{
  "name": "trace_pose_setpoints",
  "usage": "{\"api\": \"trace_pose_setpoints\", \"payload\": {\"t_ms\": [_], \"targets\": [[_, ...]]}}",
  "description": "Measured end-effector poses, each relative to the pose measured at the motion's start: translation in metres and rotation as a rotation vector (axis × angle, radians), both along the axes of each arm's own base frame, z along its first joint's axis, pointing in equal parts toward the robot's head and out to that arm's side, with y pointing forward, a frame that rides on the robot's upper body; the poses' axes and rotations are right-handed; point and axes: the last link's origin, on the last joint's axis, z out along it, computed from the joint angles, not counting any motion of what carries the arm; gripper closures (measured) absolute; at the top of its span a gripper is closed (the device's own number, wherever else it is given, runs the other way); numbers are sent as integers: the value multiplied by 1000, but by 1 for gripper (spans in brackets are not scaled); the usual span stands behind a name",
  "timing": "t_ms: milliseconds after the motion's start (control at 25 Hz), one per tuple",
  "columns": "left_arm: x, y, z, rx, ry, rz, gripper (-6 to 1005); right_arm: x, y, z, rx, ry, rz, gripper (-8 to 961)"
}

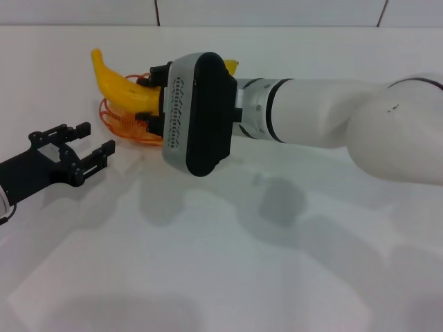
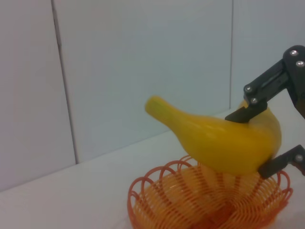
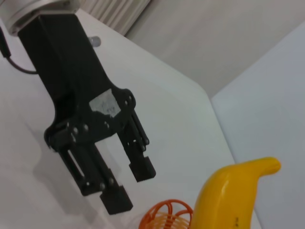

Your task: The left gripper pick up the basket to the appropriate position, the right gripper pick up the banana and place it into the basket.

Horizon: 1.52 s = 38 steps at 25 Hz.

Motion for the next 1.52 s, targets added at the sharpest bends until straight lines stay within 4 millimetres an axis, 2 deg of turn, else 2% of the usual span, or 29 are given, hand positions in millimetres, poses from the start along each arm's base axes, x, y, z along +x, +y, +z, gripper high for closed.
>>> {"api": "trace_pose_setpoints", "payload": {"t_ms": [400,600,800,1000,1520], "targets": [[0,0,0,0,1,-1,422,-5,2,1,0,25,-20,383],[-1,-1,0,0,1,1,422,-7,1,3,1,37,-19,244],[-3,-3,0,0,1,9,422,-9,-5,9,-6,71,-29,216],[-3,-4,0,1,3,8,422,5,-12,20,-48,55,-92,195],[-5,-5,1,6,1,14,422,43,-12,46,-148,12,-273,209]]}}
